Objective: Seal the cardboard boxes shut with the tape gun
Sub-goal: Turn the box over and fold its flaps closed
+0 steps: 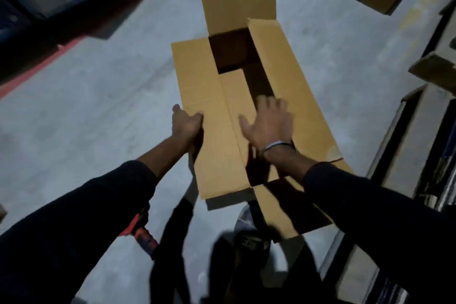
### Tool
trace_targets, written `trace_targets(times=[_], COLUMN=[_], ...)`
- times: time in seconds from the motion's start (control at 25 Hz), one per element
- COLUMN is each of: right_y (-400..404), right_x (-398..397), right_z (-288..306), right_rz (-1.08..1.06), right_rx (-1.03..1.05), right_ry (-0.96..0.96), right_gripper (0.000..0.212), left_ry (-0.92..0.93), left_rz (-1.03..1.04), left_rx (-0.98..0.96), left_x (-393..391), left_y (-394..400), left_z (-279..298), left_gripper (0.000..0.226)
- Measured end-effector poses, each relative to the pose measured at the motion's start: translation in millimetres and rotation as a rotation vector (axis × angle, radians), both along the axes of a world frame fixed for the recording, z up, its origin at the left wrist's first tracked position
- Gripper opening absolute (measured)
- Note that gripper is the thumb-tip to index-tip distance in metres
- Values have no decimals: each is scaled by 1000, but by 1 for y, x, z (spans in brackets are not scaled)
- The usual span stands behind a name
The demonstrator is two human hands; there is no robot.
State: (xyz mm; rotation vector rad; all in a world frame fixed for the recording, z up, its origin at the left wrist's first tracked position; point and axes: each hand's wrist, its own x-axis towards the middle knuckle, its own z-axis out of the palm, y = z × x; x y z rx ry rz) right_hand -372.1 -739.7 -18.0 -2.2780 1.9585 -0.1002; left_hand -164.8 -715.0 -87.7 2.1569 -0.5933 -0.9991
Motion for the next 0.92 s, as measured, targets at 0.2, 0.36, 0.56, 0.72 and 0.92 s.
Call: trace_targets(times=[0.2,0.36,0.56,0.72,0.92], right_y=[-36,-48,-41,-22,32], right_x=[-38,-49,-16,20,113], right_z=[-36,-38,11,79,130], right_rz=[-314,-440,-331,-248,-44], right_rx=[269,283,118,78,262], right_ry=[222,174,97,-52,-303], right_gripper=[134,95,29,19,25], left_ry=[-136,-94,-74,-49,-197], left_rz=[-424,-408,-362,-327,-222], left_rx=[315,355,136,60,22], left_x=[-49,-73,-34,44,141], left_y=[11,-3,-8,32,166], left_z=[-13,-24,0,50,116], left_gripper=[149,125,46,59,54])
